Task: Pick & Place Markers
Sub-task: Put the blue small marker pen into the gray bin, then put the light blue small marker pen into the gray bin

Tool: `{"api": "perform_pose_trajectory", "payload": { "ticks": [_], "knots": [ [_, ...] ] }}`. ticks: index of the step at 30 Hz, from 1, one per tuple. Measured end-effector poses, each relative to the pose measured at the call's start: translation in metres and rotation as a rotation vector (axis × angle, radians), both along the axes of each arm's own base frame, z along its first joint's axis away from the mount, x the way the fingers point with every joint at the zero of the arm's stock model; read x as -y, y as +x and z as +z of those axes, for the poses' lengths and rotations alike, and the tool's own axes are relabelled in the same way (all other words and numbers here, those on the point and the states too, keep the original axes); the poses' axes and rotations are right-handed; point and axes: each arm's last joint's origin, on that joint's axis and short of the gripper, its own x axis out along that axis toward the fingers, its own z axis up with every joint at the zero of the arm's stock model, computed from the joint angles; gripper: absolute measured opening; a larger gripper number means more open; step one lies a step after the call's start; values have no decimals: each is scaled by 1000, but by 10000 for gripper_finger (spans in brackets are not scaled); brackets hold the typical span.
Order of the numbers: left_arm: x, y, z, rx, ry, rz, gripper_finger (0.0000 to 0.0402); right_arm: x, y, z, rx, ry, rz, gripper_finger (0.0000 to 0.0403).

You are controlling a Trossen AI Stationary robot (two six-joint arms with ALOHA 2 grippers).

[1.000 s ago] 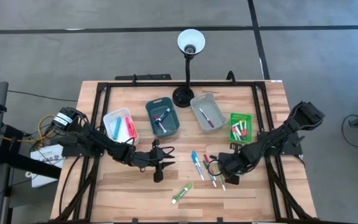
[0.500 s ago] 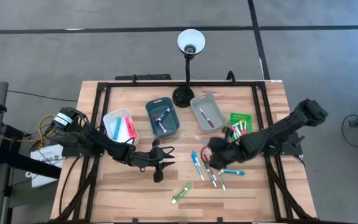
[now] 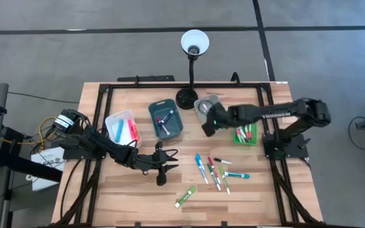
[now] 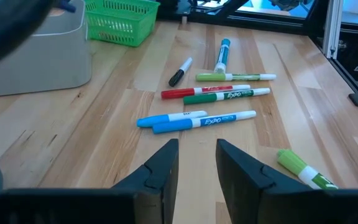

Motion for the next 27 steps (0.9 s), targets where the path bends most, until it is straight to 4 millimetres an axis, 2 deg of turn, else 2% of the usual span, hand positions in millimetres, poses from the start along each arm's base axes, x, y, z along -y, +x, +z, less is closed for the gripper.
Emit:
{"api": "perform_pose_trajectory", "payload": {
  "ticks": [5,11,17,22,27],
  "knots": [
    [0,0,0,0,0,0,104,35,0,-14,-50,83,-19,41],
    [0,0,0,0,0,0,104,57,4,-34,-87,155,-19,26],
    [0,0,0,0,-1,0,104,66,7,-52,-148,174,-9,62],
    [1,-2,4,4,21,-18,104,67,8,-59,-182,182,3,91],
    [0,-16,37,60,59,15,104,66,9,-57,-181,168,31,110]
  ]
}}
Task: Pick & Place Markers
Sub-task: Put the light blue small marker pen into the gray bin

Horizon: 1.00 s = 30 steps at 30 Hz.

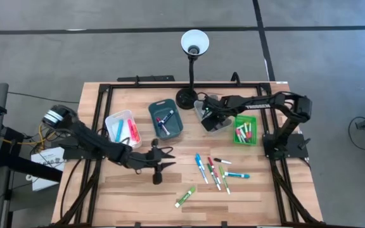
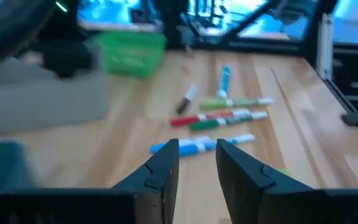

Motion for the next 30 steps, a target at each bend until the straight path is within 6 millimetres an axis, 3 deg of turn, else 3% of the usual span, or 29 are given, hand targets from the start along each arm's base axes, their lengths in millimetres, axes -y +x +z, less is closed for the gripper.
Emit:
{"api": "perform_pose_trajectory", "payload": {
  "ticks": [6,10,18,30],
  "knots": [
    [-15,-27,52,113,8,120,104,-2,1,24,-14,-15,74,131],
    [-25,-40,68,126,1,130,104,-4,7,48,20,-28,94,141],
    [-31,-51,65,129,-2,133,104,-33,16,72,99,10,203,145],
    [-32,-53,71,160,-20,134,104,-111,21,75,124,125,245,132]
  ]
}}
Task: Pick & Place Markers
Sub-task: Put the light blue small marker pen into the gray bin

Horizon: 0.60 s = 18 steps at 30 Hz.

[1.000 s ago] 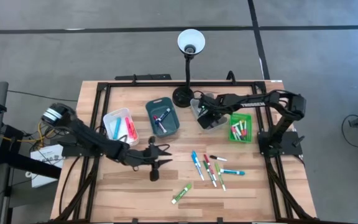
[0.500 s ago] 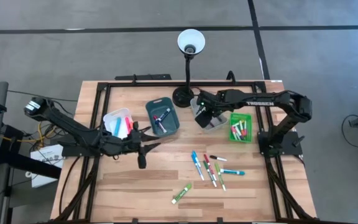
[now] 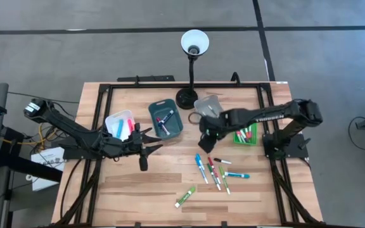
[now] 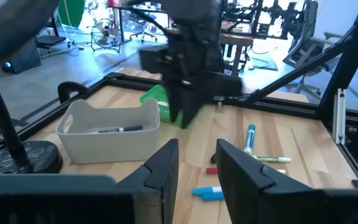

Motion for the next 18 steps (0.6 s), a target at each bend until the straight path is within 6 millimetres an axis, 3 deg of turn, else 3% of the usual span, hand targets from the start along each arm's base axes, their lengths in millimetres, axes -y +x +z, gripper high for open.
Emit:
{"api": "perform_pose_trajectory", "payload": {
  "ticks": [6,13,18],
  "knots": [
    [0,0,1,9,-5,0,104,-46,3,-5,34,16,-28,124],
    [0,0,2,14,-7,0,104,-93,10,-36,-22,57,-49,118],
    [0,0,2,19,-10,0,104,-115,15,-63,-76,99,-10,118]
  ]
}}
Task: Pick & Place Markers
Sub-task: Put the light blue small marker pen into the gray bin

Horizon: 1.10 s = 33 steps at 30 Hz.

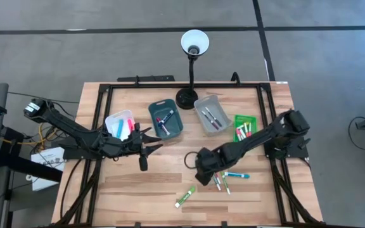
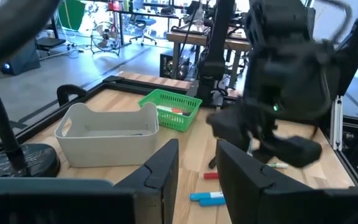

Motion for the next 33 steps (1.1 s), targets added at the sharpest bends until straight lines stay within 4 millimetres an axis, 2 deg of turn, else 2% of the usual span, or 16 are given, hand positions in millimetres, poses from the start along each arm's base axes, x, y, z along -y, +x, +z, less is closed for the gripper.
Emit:
{"api": "perform_pose_trajectory", "payload": {
  "ticks": [8,15,25,28,33],
  "knots": [
    [0,0,1,12,-6,0,104,-9,10,-29,-39,52,-9,118],
    [0,0,2,18,-9,0,104,-9,18,-34,4,73,-15,118],
    [0,0,2,24,-13,0,104,-11,20,-51,-28,31,-2,117],
    [0,0,3,25,-13,0,104,-10,20,-52,-32,16,42,101],
    [0,0,3,29,-15,0,104,-9,19,-52,-30,-3,83,42]
  ]
}}
